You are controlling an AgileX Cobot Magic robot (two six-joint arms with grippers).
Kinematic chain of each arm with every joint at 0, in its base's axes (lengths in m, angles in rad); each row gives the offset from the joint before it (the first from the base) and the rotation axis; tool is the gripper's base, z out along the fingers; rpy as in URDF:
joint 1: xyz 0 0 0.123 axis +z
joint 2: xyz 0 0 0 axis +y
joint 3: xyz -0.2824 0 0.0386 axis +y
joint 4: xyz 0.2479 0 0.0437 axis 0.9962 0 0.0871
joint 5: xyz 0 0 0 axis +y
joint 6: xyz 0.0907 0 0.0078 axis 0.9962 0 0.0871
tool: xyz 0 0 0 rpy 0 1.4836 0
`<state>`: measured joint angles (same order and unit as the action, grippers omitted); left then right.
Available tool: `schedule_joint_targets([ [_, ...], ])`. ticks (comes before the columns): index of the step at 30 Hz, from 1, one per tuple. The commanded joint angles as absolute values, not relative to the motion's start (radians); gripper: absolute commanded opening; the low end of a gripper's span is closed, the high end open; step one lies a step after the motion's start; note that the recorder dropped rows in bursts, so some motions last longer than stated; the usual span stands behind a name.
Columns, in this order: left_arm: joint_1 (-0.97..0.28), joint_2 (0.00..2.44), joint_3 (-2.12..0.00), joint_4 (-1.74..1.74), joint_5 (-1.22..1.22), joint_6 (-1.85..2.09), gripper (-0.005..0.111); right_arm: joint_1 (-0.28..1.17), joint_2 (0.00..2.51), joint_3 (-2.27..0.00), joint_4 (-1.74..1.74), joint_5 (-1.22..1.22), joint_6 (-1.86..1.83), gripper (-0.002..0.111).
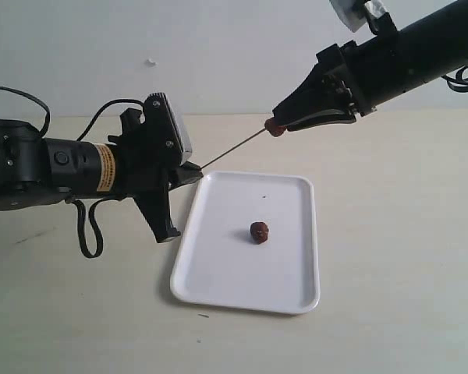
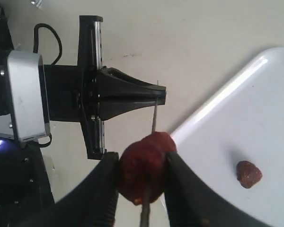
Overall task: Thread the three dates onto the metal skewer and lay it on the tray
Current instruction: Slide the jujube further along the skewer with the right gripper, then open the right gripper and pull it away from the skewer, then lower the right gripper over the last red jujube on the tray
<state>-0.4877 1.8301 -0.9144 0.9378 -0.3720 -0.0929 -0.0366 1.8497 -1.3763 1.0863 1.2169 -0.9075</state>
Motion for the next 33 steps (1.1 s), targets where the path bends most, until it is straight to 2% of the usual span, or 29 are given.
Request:
schedule_joint_targets([
  [1, -0.489, 1.830, -0.911, 0.930, -0.391, -0.112, 0.000, -0.034, 1.850, -1.373, 1.072, 1.192, -0.891, 0.045],
  [6, -0.489, 1.830, -0.911, 0.930, -0.395, -0.112, 0.000, -0.034, 1.850, -1.373, 1.068, 1.174, -0.890, 0.062],
  [8, -0.489, 1.830, -0.911, 0.930, -0.395, -0.112, 0.000, -0.034, 1.850, -1.377, 1.067, 1.175, -0.890, 0.065],
  [20, -0.488, 1.830, -0.911, 0.897, -0.345, -0.112, 0.000, -0.034, 1.741, -1.403, 1.053, 1.190, -0.885, 0.065],
  [24, -0.478, 1.830, -0.911, 0.856, -0.345, -0.112, 0.000, -0.034, 1.677, -1.403, 0.950, 1.144, -0.819, 0.065],
  [31, -0.360, 1.830, -0.911, 0.825, -0.377, -0.274, 0.000, -0.034, 1.580, -1.403, 0.616, 1.126, -0.649, 0.065],
  [33, -0.331, 1.830, -0.911, 0.825, -0.365, -0.328, 0.000, -0.020, 1.578, -1.390, 0.635, 1.157, -0.657, 0.063],
])
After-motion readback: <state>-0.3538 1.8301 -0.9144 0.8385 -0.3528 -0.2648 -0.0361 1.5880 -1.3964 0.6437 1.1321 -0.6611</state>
